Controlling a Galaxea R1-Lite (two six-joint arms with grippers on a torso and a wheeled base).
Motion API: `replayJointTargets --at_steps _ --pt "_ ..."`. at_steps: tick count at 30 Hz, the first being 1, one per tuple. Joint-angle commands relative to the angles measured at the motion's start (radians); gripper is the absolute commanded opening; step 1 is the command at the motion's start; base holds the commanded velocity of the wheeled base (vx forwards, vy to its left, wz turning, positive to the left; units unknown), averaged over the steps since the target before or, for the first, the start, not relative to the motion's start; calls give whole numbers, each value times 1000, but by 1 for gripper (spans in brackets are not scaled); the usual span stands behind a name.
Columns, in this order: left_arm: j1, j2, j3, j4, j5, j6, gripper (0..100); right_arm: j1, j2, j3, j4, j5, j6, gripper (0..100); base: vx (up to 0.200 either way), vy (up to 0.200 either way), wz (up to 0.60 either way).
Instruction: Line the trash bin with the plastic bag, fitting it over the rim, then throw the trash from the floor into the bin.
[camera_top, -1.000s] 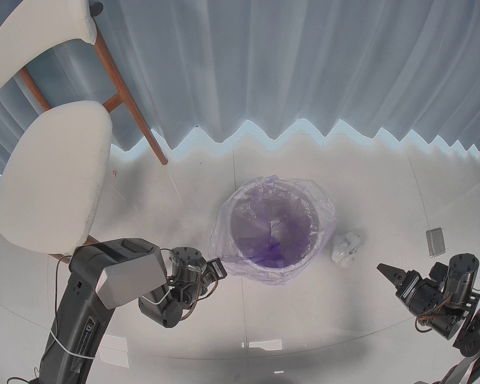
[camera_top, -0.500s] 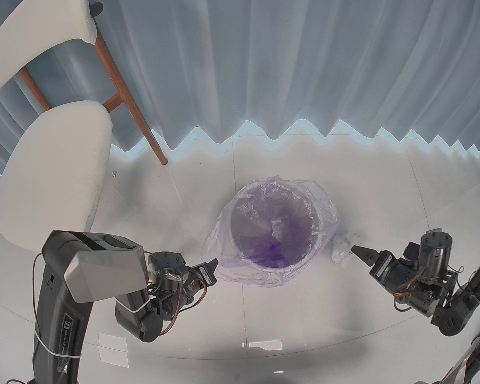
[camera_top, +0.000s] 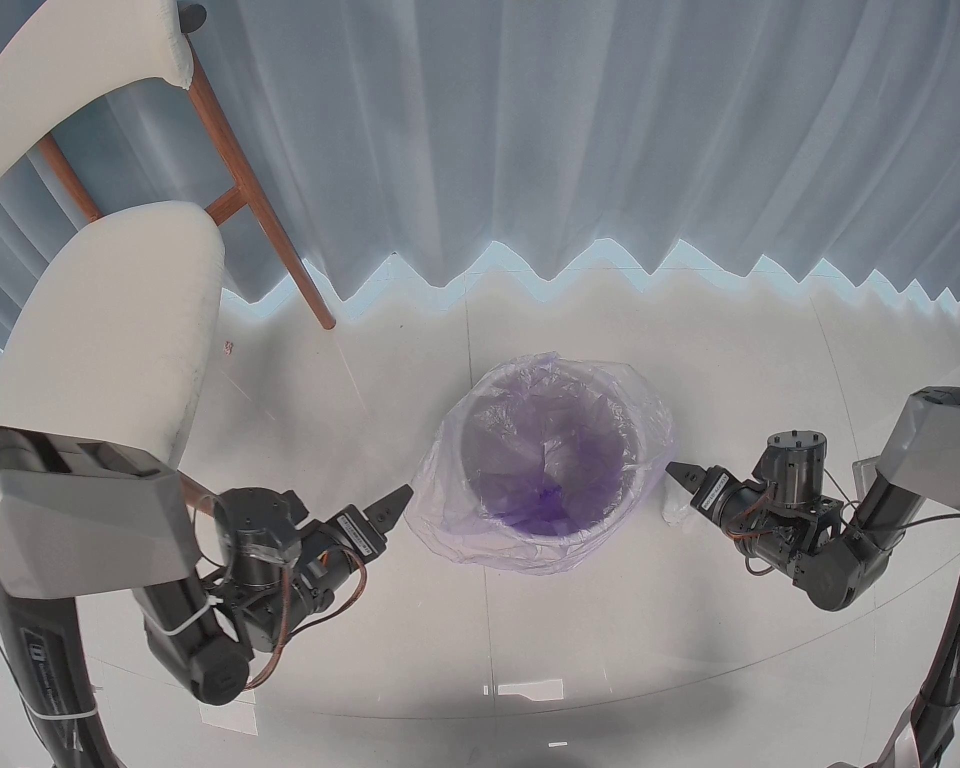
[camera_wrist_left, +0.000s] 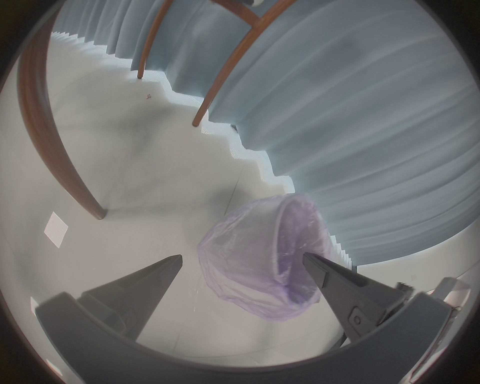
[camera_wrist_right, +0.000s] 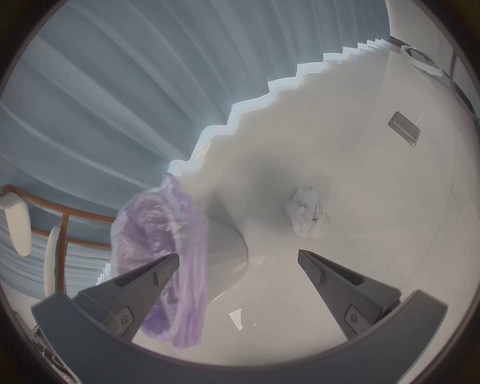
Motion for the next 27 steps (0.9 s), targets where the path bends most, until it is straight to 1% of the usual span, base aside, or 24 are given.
replayJointTargets --at_steps 1,2,3,6,10,12,14,21,27 --pt "-16 -295 208 -3 3 -42 100 -82 95 -178 99 0 -10 100 0 0 0" --pt "-17 -301 211 -3 3 -44 100 -82 95 -181 102 0 -8 100 0 0 0" --pt "-39 -357 257 -3 3 -75 100 -82 99 -210 125 0 -10 100 0 0 0" --pt "-51 -427 287 -1 3 -121 100 -81 107 -249 143 2 -10 100 0 0 0" --pt "-42 -452 315 -1 3 -122 100 -78 107 -272 145 0 -27 100 0 0 0" --pt "-40 -450 327 -1 3 -113 100 -74 98 -270 143 3 -50 100 0 0 0" --pt "-43 -449 339 -1 4 -113 100 -73 91 -267 142 16 -61 100 0 0 0" --pt "-42 -443 343 -1 4 -111 100 -71 58 -256 140 31 -100 100 0 0 0" --pt "-42 -443 343 -1 6 -110 100 -71 21 -247 137 43 -104 100 0 0 0"
